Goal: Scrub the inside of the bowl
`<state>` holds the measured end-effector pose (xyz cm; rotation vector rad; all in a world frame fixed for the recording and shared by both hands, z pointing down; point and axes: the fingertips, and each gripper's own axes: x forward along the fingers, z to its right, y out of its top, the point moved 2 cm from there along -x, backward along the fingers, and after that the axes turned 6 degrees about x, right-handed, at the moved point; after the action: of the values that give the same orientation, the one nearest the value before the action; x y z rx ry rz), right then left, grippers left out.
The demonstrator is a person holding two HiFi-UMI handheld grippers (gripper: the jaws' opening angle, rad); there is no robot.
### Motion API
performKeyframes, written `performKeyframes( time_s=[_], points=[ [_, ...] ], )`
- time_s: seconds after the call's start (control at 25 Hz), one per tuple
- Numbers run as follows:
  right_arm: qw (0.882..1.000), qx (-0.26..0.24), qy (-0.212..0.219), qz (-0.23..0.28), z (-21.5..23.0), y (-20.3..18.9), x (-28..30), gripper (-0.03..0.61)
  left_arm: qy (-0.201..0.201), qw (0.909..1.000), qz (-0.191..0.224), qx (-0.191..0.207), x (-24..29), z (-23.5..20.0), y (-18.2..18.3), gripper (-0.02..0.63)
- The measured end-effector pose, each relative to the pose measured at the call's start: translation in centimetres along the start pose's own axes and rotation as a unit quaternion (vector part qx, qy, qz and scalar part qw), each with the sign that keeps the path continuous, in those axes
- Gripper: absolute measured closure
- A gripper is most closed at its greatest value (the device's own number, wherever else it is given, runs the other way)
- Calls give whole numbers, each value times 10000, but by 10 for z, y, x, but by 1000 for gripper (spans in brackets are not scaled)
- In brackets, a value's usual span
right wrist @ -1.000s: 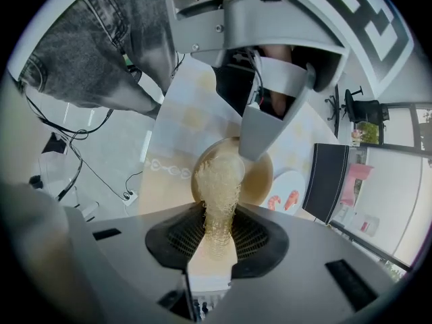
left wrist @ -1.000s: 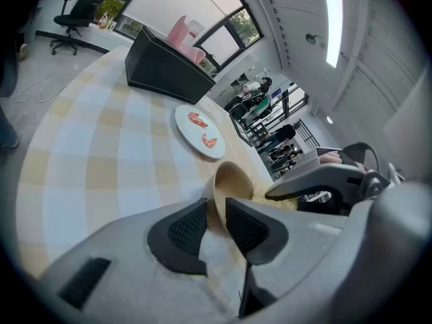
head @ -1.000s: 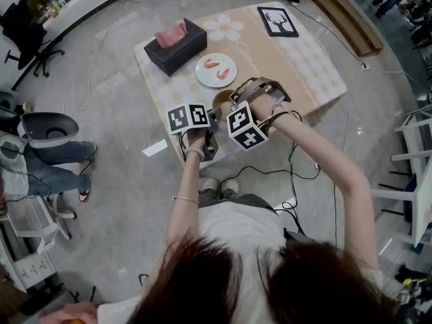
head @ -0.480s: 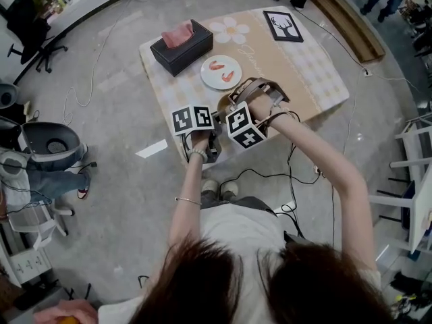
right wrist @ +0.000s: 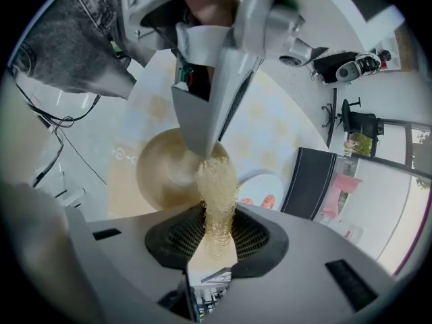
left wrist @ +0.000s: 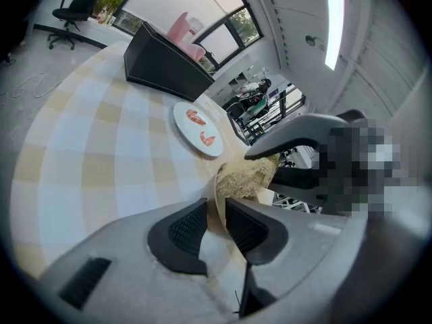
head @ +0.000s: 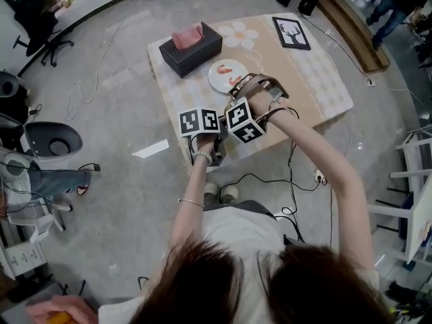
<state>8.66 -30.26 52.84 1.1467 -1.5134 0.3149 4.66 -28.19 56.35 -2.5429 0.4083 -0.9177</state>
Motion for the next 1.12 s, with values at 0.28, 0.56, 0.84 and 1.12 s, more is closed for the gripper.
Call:
performKeyframes(
  time_s=[0.28,0.56,0.84,1.12],
  points=[
    [9999,-5,90,-78,3,-10,8,483,15,10000,26,31,0,-1,4,518],
    [9998,59,169,-127,-7,-16,6,483,33,10000,-6,93,-1,0,0,518],
    [9993,153,278,-199,-21,-26,7,483,4,10000,48,46,1,-1,2,518],
    [9989,215,343,-224,-35,-28,-1,483,12,10000,74,12,-1,0,3,518]
  ],
)
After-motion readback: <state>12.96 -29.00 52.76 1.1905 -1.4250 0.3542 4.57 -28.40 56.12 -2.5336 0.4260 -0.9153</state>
